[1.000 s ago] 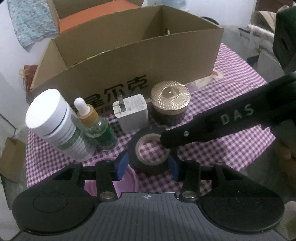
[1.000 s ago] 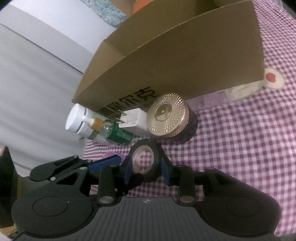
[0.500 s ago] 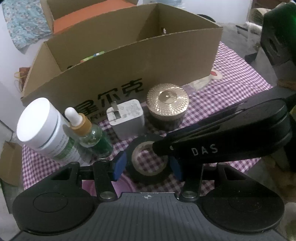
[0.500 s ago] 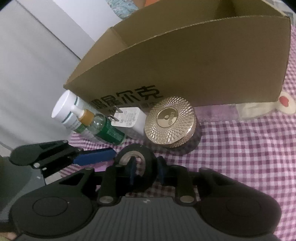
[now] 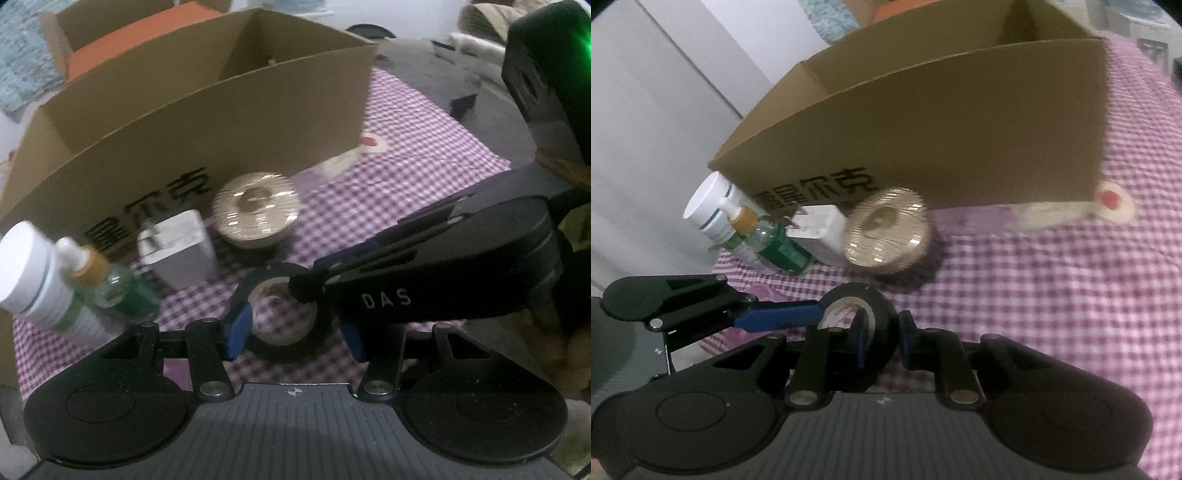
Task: Organize rigid objects
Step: 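Grasp the black tape roll by its rim with the right gripper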
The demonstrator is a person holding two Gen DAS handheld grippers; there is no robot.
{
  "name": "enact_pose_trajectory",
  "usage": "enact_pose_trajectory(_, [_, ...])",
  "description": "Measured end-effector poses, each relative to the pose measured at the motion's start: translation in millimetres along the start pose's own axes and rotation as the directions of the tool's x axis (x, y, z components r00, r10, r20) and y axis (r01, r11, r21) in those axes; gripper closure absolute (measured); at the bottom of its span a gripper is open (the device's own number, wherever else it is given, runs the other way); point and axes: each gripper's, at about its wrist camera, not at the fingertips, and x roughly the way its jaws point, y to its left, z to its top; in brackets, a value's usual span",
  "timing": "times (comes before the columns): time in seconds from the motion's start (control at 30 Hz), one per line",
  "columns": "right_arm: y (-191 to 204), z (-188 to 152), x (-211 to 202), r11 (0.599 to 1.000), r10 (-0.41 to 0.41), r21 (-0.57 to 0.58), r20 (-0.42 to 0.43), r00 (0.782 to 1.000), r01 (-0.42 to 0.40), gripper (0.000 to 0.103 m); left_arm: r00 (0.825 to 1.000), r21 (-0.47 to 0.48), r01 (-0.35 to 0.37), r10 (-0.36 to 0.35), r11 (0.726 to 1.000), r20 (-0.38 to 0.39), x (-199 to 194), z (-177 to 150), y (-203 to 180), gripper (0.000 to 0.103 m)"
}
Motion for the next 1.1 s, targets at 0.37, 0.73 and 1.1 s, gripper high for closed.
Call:
enact_pose_trajectory(0.37, [-41.9, -18.4, -35.4, 0.995, -0.023, 0.103, 0.053, 0.998, 0.018, 0.085, 1.0, 0.101, 0.017, -0.019, 0.995, 0.01, 4.2, 1.9, -32.0, 0.042])
enact_pose_trajectory(0.73, [-56.7, -25.7, -47.8, 0.989, 0.005, 0.15, 0.076, 0.997, -0.017, 0.086, 1.0, 0.124, 0.031, -0.031, 0.992, -0.006, 14.6, 4.0, -40.9, 0.031])
enact_pose_trajectory(1.1, [-52.7, -26.4, -47.4, 0.991, -0.005, 0.137, 0.071, 0.997, -0.005, 0.086, 1.0, 0.122, 0.009, -0.009, 0.993, -0.005, 23.4, 7.5, -39.0, 0.033])
